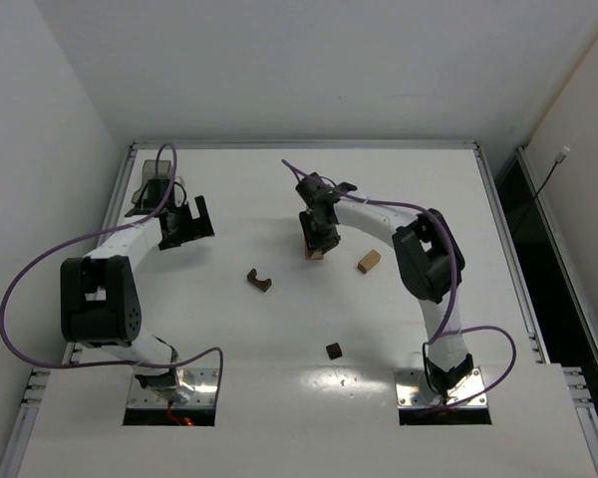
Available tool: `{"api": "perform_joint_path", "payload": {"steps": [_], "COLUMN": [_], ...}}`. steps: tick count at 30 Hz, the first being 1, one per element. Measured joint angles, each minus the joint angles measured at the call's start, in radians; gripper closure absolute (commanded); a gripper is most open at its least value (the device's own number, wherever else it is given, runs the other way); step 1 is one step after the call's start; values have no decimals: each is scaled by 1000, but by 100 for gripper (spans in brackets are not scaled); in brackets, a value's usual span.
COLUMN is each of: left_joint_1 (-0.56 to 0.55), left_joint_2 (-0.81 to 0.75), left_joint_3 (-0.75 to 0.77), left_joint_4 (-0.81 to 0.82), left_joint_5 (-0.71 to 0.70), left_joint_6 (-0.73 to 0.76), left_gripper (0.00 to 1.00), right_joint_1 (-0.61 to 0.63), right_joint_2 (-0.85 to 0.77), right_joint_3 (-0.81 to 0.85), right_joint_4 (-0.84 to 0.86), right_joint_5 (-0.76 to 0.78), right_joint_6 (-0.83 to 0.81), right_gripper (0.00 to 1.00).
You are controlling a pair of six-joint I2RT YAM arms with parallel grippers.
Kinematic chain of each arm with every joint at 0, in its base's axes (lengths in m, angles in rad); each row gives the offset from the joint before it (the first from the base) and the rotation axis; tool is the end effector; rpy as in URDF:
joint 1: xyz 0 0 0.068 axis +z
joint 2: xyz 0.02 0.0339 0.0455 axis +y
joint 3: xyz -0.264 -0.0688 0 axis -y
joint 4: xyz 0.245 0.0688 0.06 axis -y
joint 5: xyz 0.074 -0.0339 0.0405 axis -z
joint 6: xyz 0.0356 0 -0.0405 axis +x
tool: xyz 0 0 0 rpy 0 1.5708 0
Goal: Build the wood block tower
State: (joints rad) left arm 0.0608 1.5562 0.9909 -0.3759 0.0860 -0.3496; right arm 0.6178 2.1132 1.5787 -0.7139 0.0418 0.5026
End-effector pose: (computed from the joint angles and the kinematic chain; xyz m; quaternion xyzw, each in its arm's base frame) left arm 0.3192 0.0164 0.2084 -0.1805 0.9328 -0.0850 0.3002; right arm 0.3533 0.2492 0.1625 -0.0535 0.9854 0.0678 0.1469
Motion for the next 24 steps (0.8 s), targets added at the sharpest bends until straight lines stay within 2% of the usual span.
{"api": "perform_joint_path", "payload": {"steps": [8,13,24], "left_joint_1": [0,0,0], "left_joint_2": [1,7,18], "left_joint_3": [0,0,0], "left_joint_4": [0,0,0], "left_joint_5": [3,5,18], "left_joint_6": [0,0,0], "left_gripper": [0,0,0], "right_joint_1": [0,0,-1], "right_joint_2": [22,27,31], "right_joint_3": [31,37,39], "right_joint_4": [2,2,3], "right_joint_5": [0,0,0], "right_joint_6": [0,0,-5], "right_gripper": [100,93,58]}}
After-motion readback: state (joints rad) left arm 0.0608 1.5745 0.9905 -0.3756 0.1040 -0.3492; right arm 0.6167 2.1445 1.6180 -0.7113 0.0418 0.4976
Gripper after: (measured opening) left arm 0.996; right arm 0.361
